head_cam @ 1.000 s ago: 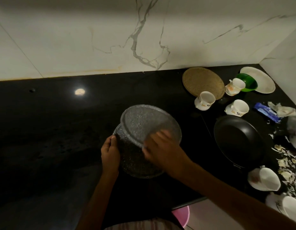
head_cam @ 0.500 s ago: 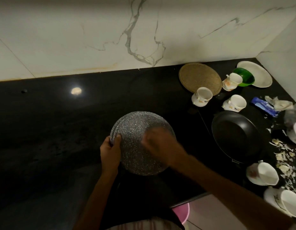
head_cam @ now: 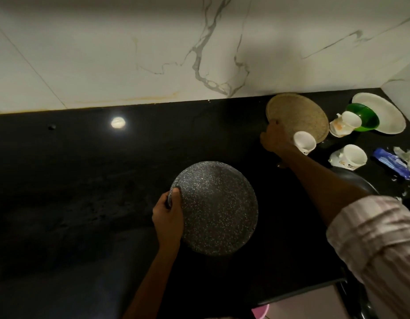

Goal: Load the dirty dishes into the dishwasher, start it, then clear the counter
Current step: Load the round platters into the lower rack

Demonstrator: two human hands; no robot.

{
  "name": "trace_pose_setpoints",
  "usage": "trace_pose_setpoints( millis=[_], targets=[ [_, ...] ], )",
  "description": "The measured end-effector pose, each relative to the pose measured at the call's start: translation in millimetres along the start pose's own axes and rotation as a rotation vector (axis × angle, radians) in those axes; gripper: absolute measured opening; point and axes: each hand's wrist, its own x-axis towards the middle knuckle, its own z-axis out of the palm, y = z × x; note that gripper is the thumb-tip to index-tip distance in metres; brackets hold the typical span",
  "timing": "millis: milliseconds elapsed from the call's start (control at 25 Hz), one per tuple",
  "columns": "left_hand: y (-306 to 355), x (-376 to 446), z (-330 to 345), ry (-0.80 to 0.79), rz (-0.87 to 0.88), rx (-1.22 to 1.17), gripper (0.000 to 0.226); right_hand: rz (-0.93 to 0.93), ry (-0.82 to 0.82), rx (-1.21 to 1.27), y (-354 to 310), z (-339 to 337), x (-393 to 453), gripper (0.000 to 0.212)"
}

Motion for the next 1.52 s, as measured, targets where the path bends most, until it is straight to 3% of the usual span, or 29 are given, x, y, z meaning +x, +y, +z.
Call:
trace_pose_setpoints(
  millis=[160, 320, 840, 1040, 1360, 1520],
  targets=[
    [0, 3, -1, -0.005, -0.015, 0.021, 0.023, -0.088, -0.074, 0.006, 0, 12, 14, 0.056],
    [1, 5, 0, 0.008, -0.035, 0.034, 0.021, -0.118, -0.042, 0.061, -5, 22, 8, 0.061],
    [6, -1, 0, -0.016, -0.012, 0.01, 0.023, -0.408, -0.02, 0.2, -32, 49, -82, 0.031],
    [4, -4, -7, -0.048, -0.045, 0.006, 0.024, -0.566, 0.059, 0.017, -36, 56, -101, 0.025],
    [-5, -17, -16, -0.095, 0.031, 0.035, 0.025, -0.766, -0.001, -0.31, -42, 44, -92, 0.015],
    [-6, -14, -16, -0.087, 0.048, 0.043, 0.024, -0.903, -0.014, -0.568, -41, 42, -91, 0.03]
  ],
)
